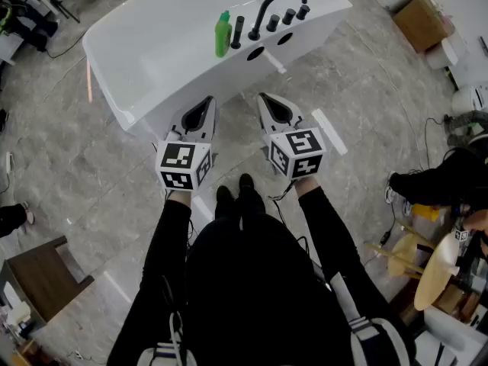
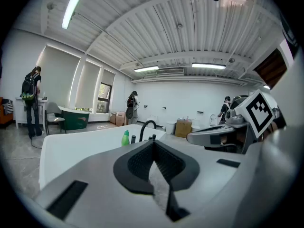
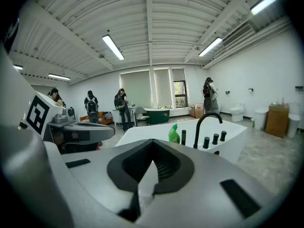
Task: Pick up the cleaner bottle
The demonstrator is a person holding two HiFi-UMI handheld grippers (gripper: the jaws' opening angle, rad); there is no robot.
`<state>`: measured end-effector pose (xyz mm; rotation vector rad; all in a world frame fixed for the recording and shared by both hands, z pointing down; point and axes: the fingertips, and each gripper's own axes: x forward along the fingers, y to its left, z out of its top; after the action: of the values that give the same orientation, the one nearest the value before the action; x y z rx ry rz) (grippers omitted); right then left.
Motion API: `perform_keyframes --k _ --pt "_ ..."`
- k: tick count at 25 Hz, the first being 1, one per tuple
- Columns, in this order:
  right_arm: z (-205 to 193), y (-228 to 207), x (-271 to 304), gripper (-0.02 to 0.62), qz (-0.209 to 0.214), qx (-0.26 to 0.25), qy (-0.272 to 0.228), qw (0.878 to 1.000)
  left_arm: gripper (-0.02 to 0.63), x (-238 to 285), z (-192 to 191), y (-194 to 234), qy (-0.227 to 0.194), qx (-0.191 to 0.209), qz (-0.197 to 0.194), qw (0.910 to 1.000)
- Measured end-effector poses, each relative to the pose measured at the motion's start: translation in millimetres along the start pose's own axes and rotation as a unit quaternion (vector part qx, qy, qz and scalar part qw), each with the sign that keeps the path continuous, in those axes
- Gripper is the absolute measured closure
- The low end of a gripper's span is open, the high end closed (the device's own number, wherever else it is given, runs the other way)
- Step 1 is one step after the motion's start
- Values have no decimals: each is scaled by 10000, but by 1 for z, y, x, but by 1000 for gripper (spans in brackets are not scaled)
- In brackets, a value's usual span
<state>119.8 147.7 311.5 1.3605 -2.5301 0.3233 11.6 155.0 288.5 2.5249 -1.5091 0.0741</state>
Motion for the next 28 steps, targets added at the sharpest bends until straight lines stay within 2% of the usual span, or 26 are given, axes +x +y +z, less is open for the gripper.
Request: perform_keyframes --k 10,17,28 --pt "-2 -2 3 594 11 37 13 10000 598 4 -1 1 3 -20 -8 10000" --pt "-12 -10 4 594 60 297 117 9995 598 12 -4 3 75 -64 7 10000" --pt "-18 -57 8 594 -81 420 206 9989 598 56 -8 0 235 -56 144 9996"
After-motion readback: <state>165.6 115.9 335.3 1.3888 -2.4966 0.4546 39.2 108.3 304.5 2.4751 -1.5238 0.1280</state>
